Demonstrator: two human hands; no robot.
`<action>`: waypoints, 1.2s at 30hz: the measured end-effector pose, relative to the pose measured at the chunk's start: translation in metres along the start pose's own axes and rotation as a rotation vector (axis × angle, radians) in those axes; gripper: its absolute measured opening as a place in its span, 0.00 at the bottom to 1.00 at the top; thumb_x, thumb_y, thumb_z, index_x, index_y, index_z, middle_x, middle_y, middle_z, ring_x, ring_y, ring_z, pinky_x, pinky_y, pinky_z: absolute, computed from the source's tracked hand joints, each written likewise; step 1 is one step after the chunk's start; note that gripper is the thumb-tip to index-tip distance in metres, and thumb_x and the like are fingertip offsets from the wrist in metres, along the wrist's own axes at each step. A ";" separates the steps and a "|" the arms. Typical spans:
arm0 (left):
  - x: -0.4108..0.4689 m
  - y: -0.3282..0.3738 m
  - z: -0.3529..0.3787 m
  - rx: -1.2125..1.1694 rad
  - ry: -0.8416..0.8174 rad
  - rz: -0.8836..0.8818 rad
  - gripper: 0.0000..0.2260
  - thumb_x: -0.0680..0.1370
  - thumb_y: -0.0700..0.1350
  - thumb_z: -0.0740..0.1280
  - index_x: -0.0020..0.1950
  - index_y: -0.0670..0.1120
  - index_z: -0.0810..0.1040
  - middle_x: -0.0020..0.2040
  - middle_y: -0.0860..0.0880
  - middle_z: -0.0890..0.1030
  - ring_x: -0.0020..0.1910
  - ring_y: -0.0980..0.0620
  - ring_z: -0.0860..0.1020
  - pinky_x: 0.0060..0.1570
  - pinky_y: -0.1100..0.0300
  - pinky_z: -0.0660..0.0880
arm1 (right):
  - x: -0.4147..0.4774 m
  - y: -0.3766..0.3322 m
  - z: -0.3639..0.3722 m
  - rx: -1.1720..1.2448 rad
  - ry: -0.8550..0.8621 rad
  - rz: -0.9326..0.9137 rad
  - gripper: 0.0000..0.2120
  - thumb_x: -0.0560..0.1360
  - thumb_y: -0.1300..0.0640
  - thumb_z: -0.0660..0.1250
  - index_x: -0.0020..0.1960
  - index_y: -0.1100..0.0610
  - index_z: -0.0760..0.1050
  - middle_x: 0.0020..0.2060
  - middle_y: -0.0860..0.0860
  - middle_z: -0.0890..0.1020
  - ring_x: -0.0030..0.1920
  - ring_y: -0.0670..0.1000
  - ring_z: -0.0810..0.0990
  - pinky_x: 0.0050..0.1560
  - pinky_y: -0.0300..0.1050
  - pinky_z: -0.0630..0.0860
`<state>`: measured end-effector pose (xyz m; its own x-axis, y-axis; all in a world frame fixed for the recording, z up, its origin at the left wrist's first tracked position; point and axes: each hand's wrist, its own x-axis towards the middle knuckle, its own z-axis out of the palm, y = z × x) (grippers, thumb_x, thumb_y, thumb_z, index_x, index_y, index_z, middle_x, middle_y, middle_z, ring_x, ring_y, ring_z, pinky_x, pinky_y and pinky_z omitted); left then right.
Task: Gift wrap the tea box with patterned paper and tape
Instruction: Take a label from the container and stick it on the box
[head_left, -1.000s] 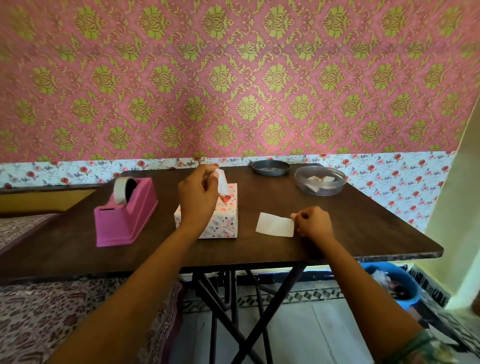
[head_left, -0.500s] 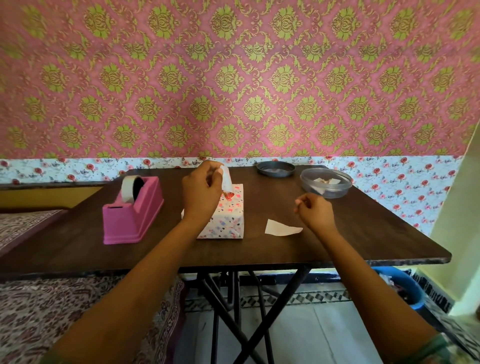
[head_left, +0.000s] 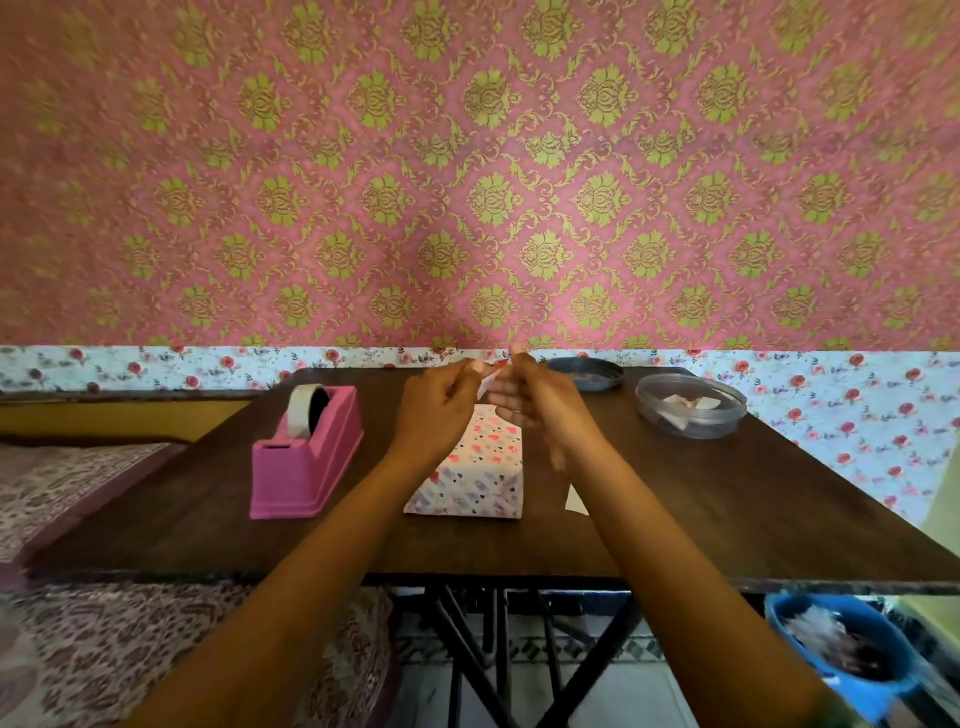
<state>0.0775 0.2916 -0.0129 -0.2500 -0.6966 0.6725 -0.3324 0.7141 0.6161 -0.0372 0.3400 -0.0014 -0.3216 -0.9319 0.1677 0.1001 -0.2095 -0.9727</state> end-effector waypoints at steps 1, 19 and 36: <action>-0.001 -0.001 -0.002 0.005 -0.034 0.022 0.16 0.80 0.48 0.58 0.48 0.38 0.81 0.32 0.44 0.79 0.32 0.50 0.76 0.32 0.65 0.68 | 0.000 0.002 0.001 0.011 0.008 -0.012 0.13 0.78 0.49 0.61 0.43 0.58 0.76 0.39 0.52 0.82 0.43 0.48 0.81 0.49 0.40 0.77; 0.010 -0.033 -0.006 -0.188 0.016 -0.145 0.09 0.74 0.36 0.69 0.52 0.46 0.82 0.53 0.47 0.78 0.50 0.51 0.78 0.51 0.57 0.77 | 0.012 0.013 -0.003 0.084 0.085 0.028 0.10 0.77 0.68 0.60 0.39 0.59 0.74 0.34 0.53 0.76 0.30 0.46 0.77 0.33 0.35 0.79; 0.068 -0.054 0.001 -0.498 -0.014 -0.563 0.03 0.74 0.32 0.67 0.43 0.38 0.75 0.45 0.47 0.77 0.51 0.46 0.77 0.34 0.65 0.79 | 0.075 0.015 -0.006 -0.078 0.183 0.031 0.04 0.69 0.71 0.70 0.43 0.67 0.76 0.37 0.58 0.78 0.35 0.52 0.78 0.26 0.33 0.76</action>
<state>0.0773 0.2059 -0.0012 -0.1768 -0.9642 0.1978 0.0360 0.1945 0.9802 -0.0653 0.2686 -0.0044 -0.4859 -0.8667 0.1126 0.0414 -0.1515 -0.9876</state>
